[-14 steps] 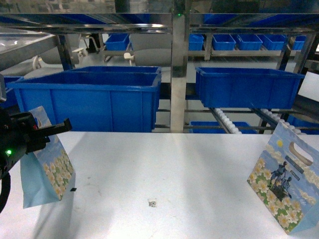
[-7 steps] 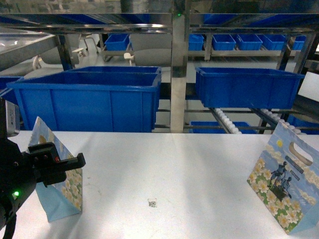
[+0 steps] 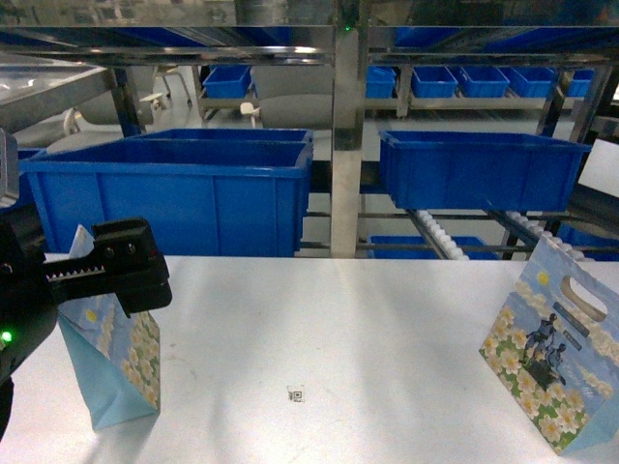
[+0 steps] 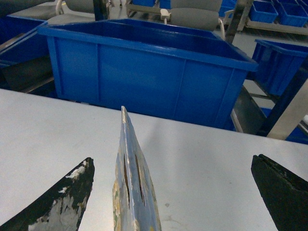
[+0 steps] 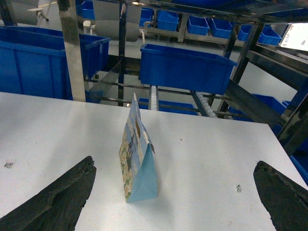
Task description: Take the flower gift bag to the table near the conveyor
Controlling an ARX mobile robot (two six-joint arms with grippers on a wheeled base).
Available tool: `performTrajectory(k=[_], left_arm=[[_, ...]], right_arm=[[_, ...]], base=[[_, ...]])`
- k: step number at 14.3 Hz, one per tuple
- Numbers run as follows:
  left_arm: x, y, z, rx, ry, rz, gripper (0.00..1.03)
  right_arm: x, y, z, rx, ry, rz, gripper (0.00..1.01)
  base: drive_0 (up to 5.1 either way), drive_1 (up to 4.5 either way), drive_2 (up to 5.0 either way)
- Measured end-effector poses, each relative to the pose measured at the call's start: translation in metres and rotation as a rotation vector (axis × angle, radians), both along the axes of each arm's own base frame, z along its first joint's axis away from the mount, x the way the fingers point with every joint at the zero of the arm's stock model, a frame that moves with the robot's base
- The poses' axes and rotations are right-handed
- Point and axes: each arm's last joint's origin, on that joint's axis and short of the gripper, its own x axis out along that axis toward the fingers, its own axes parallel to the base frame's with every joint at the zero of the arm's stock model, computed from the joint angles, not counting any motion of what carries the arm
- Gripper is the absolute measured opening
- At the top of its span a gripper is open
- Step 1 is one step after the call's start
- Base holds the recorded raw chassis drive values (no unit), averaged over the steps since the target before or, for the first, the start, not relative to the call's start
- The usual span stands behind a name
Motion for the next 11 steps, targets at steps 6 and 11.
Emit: performTrajectory(k=[6, 11], left_arm=[[-0.063, 0.023, 0.053, 0.084, 0.043, -0.143, 0.98], [-0.114, 0.032, 0.086, 0.085, 0.03, -0.31, 0.98]], right_arm=[[0.0, 0.0, 0.0, 0.0, 0.0, 0.0, 0.98], [0.0, 0.0, 0.0, 0.0, 0.0, 0.0, 0.98]], base=[[0.0, 0.0, 0.0], [0.0, 0.0, 0.0]])
